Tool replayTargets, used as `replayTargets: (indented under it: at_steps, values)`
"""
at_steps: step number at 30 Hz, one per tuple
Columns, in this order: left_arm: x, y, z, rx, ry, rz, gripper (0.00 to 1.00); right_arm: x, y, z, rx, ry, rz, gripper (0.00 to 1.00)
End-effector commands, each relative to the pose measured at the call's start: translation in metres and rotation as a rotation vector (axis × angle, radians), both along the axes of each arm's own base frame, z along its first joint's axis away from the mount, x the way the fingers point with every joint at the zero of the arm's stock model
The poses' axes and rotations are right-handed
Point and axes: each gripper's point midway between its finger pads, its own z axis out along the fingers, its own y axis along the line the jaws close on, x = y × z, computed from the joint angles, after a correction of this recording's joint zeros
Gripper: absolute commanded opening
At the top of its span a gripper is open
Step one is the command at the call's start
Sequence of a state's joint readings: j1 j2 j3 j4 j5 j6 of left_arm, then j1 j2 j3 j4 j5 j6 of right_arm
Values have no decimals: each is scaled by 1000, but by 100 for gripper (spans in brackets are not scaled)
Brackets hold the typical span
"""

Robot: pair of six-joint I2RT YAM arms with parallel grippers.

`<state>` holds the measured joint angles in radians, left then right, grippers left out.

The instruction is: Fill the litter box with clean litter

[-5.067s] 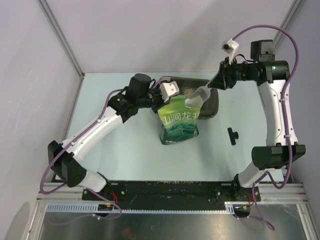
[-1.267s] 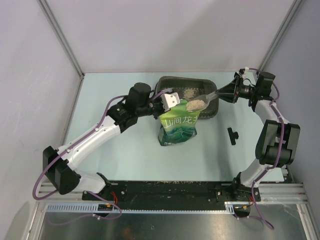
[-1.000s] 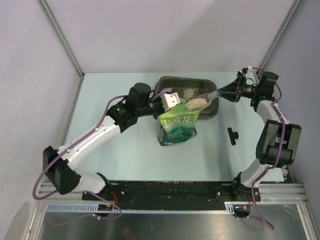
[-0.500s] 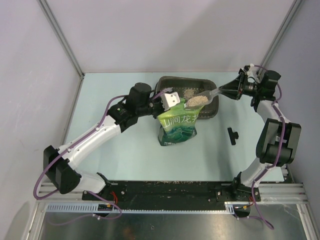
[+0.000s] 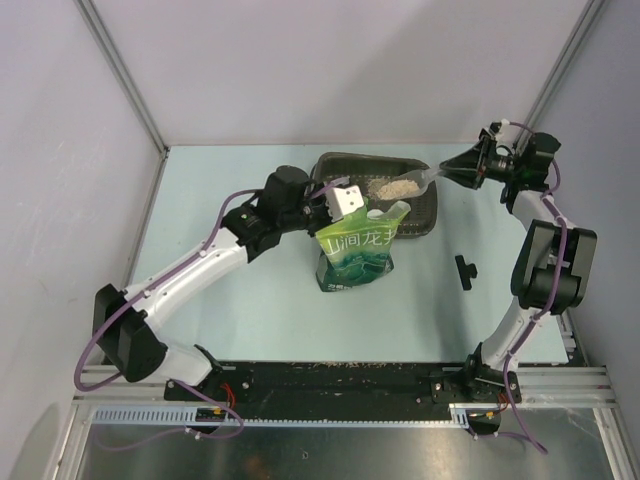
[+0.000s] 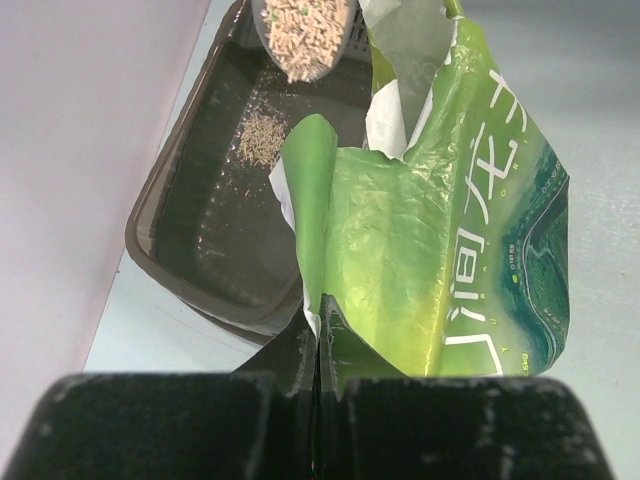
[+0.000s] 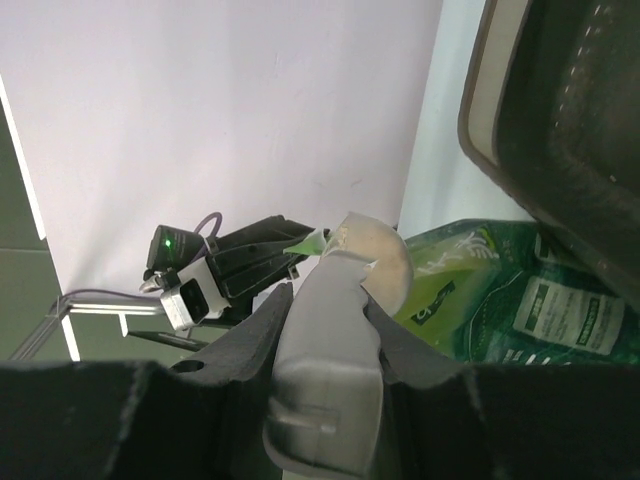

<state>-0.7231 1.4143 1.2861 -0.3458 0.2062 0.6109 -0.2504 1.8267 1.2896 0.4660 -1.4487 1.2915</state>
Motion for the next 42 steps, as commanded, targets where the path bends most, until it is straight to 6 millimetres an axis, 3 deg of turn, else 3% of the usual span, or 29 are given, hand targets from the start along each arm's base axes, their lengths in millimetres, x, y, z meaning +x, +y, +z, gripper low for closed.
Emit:
replayTargets:
  at_steps: [1, 10, 12, 13, 14, 16, 17, 20, 28, 36, 42]
  values:
    - [12, 6, 14, 7, -38, 42, 0, 18, -7, 16, -19, -91, -17, 0]
    - [18, 13, 4, 51, -43, 76, 0, 56, -8, -3, -10, -100, -27, 0]
    - [18, 16, 3, 64, -42, 85, 0, 70, -10, -22, -3, -77, -34, 0]
    - [18, 16, 4, 66, -43, 84, 0, 79, -12, -18, -9, -100, -41, 0]
    - [18, 17, 4, 70, -42, 87, 0, 89, -13, -34, -7, -82, -43, 0]
    - [15, 22, 3, 87, -40, 90, 0, 102, -13, -33, -18, -124, -47, 0]
    - [15, 23, 3, 95, -43, 92, 0, 109, -13, -45, -16, -106, -46, 0]
    - [12, 29, 1, 109, -45, 96, 0, 120, -11, -42, -32, -155, -49, 0]
    - [7, 32, 2, 114, -48, 93, 0, 125, 6, -52, -52, -168, -46, 0]
    - [3, 33, 5, 97, -47, 83, 0, 137, 40, -60, -113, -153, -69, 0]
    - [-2, 33, 1, 94, -34, 72, 0, 148, 59, -69, -243, -190, -134, 0]
